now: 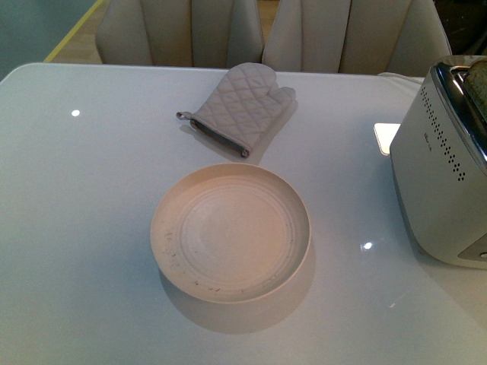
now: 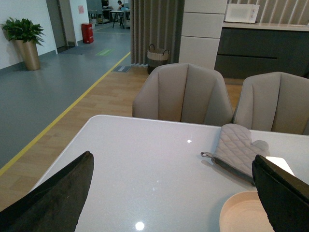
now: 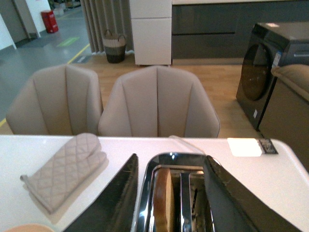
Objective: Put bread into toaster
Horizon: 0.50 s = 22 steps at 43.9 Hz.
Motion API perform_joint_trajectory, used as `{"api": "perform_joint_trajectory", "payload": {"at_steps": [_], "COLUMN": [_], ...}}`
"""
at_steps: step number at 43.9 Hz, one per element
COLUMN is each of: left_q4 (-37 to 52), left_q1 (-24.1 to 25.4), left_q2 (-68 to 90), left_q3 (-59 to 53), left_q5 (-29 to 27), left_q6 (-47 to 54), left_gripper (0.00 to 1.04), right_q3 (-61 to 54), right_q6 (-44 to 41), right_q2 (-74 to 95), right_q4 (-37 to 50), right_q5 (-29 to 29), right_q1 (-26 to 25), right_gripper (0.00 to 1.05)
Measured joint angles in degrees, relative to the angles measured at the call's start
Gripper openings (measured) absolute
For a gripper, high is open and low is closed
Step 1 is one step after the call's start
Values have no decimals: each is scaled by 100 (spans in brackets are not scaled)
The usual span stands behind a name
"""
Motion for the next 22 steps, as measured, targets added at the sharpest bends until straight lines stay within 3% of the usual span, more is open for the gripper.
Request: {"api": "perform_joint_trajectory", "payload": {"at_steps": [8, 22], "left_q4": [0, 0], "left_q1": [0, 0], "left_q2": [0, 0], "left_q3": [0, 0], "left_q5": [0, 2], "left_q6": [0, 0], "left_gripper": [98, 98], "right_q3": [-828, -1663], "right_q6": [-44, -37], "right_q2": [-680, -1611], "right_q4": [216, 94], "right_q5": [487, 518], "right_q1": [420, 527], "right_gripper": [2, 2]}}
